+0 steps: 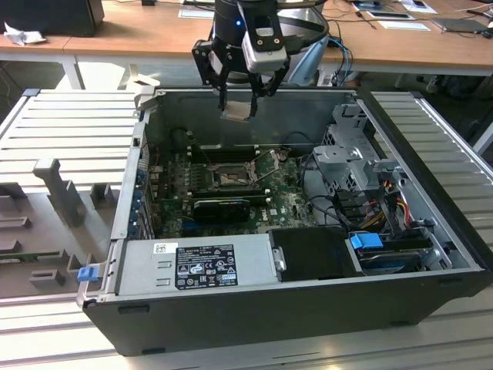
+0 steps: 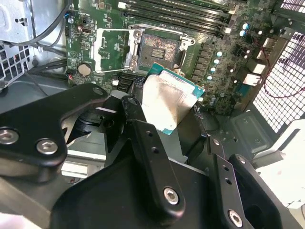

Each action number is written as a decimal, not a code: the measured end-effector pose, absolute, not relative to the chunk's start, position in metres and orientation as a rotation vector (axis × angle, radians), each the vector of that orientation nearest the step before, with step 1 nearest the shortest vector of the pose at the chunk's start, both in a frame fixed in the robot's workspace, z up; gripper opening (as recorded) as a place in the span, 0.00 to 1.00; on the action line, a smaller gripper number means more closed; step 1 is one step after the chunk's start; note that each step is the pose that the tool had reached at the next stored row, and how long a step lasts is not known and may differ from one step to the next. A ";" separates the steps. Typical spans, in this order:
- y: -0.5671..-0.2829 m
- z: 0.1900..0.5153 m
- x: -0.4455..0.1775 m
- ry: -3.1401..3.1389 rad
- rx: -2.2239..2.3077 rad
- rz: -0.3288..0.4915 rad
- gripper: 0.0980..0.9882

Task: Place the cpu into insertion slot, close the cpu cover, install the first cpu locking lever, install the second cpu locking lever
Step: 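Place the cpu into insertion slot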

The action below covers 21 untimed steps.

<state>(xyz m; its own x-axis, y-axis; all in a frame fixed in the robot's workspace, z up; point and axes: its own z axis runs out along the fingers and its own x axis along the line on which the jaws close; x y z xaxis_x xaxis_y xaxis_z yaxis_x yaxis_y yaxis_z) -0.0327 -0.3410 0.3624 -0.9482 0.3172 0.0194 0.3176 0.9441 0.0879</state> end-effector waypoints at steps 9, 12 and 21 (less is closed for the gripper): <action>-0.341 0.362 -0.033 -3.058 -0.712 -0.142 0.49; -0.341 0.362 -0.033 -3.035 -0.816 -0.141 0.49; -0.341 0.360 -0.033 -3.029 -0.839 -0.141 0.49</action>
